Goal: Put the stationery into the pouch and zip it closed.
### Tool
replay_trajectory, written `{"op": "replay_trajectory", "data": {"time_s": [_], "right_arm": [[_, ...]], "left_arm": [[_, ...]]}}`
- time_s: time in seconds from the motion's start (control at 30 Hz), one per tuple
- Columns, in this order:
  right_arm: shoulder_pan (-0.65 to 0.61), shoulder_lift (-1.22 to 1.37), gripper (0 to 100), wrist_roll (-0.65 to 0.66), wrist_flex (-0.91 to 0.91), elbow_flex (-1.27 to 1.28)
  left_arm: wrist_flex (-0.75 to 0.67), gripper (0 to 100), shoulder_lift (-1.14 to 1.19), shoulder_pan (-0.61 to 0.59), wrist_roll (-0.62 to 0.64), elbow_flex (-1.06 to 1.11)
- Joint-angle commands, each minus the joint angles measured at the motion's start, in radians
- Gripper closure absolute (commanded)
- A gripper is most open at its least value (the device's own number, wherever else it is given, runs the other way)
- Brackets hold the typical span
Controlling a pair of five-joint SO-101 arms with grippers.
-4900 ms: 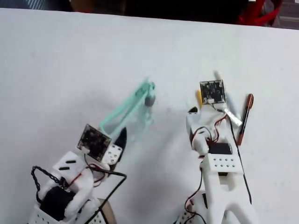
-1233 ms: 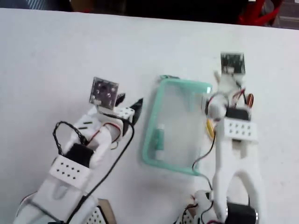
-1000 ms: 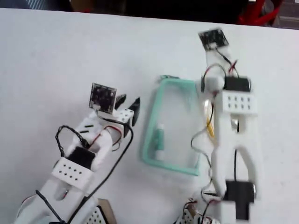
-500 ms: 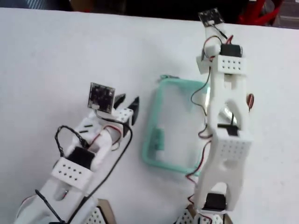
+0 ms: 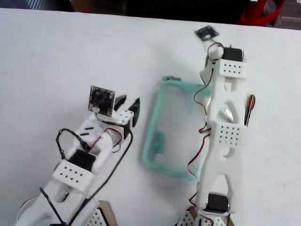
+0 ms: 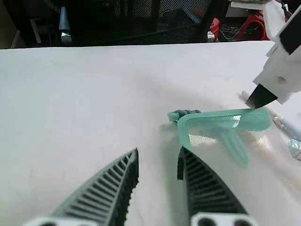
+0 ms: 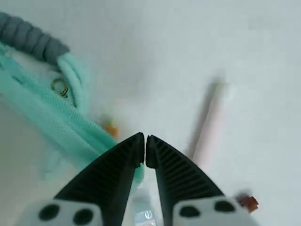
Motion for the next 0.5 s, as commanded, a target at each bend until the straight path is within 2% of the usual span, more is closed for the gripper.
{"op": "replay_trajectory", "data": {"time_s": [0.0, 0.1, 0.2, 0.37, 0.47], "right_arm": [[-0.016, -0.021, 98.1, 0.126, 0.073, -0.074], [0.007, -0.058, 98.1, 0.181, 0.073, -0.052], [0.025, -0.13, 98.1, 0.307, 0.077, 0.063], [0.025, -0.409, 98.0, 0.629, 0.076, 0.582], [-0.008, -0.642, 98.0, 0.767, 0.074, 0.867]], "left_arm": [[-0.028, 85, -0.015, 0.007, 0.003, -0.005], [-0.028, 85, -0.015, 0.007, 0.002, -0.005], [-0.028, 85, -0.015, 0.007, 0.002, -0.005], [-0.028, 85, -0.015, 0.007, 0.002, -0.008], [-0.028, 85, -0.015, 0.007, 0.002, -0.008]]}}
